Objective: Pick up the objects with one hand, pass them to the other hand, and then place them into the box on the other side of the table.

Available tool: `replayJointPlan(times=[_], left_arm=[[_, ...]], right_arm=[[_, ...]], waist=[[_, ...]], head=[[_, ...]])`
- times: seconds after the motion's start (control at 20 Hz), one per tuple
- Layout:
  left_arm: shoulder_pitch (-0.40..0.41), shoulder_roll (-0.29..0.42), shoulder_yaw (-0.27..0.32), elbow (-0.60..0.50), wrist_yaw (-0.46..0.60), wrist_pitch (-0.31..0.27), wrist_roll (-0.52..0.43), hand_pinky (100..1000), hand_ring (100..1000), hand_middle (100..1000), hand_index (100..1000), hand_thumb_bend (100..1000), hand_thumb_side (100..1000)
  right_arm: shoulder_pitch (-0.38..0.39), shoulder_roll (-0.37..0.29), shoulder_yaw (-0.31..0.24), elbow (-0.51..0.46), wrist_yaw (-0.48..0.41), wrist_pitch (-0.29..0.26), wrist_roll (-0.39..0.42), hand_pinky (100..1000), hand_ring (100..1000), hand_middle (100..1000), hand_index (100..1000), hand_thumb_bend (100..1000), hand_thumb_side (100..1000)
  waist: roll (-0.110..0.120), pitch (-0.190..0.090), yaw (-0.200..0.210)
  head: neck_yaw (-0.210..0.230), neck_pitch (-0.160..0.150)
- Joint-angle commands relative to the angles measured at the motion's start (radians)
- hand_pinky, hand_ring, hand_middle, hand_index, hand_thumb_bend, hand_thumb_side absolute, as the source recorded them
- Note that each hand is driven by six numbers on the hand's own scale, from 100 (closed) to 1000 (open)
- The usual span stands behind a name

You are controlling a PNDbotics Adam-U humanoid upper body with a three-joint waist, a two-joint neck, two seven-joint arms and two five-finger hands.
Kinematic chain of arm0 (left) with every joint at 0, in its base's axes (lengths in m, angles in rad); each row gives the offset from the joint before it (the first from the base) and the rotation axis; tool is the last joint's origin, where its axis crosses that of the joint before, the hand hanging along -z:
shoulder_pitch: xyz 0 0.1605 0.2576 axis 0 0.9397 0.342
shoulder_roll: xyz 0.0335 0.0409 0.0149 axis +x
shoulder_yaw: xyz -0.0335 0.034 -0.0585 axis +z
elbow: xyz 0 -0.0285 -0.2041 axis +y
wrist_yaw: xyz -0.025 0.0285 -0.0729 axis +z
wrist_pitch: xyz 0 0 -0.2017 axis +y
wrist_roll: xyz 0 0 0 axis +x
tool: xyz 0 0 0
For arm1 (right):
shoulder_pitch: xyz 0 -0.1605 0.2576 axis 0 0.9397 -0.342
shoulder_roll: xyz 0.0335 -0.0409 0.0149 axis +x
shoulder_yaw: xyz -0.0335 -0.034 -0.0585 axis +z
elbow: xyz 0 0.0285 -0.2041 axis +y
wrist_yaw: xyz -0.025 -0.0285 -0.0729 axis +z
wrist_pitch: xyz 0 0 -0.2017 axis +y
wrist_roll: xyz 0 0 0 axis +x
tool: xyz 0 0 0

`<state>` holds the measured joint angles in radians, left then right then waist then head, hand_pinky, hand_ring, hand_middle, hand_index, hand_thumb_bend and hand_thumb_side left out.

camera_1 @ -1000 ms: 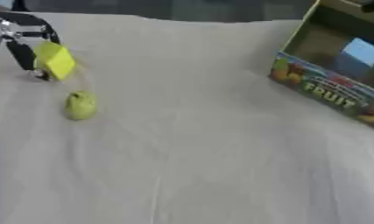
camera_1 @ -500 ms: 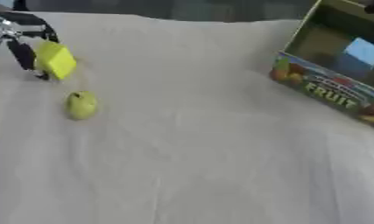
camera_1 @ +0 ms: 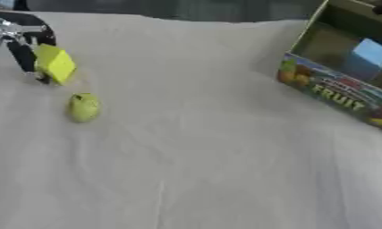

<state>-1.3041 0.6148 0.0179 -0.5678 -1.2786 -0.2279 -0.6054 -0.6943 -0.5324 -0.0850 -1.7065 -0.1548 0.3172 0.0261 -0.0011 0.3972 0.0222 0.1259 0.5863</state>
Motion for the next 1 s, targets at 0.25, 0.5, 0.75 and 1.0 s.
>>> replayJointPlan(times=[0.25,0.5,0.75,1.0], left_arm=[[-0.027,0.018,0.013,-0.017,0.017,0.019,0.027,618,584,456,521,592,100],[-0.024,0.016,0.009,-0.033,0.078,0.023,0.035,600,561,441,517,454,100],[-0.016,0.011,0.007,-0.049,0.204,0.025,0.059,579,528,413,505,305,100],[0.008,0.01,-0.028,-0.08,0.348,-0.015,0.055,572,517,403,502,296,100]], right_arm=[[-0.007,-0.034,-0.011,-0.014,-0.007,-0.001,-0.003,1000,1000,725,844,100,581],[-0.005,-0.031,-0.009,-0.012,-0.012,-0.002,-0.002,1000,1000,726,845,100,576],[-0.005,-0.029,-0.005,-0.012,-0.017,-0.004,0.001,1000,1000,728,845,100,566],[-0.011,-0.03,0.006,-0.007,-0.02,-0.009,0.006,1000,1000,730,845,100,559]], waist=[[-0.003,-0.033,0.01],[-0.005,-0.053,0.023],[-0.008,-0.079,0.042],[-0.014,-0.108,0.067]], head=[[-0.003,0.009],[-0.012,0.028],[-0.024,0.049],[-0.045,0.075]])
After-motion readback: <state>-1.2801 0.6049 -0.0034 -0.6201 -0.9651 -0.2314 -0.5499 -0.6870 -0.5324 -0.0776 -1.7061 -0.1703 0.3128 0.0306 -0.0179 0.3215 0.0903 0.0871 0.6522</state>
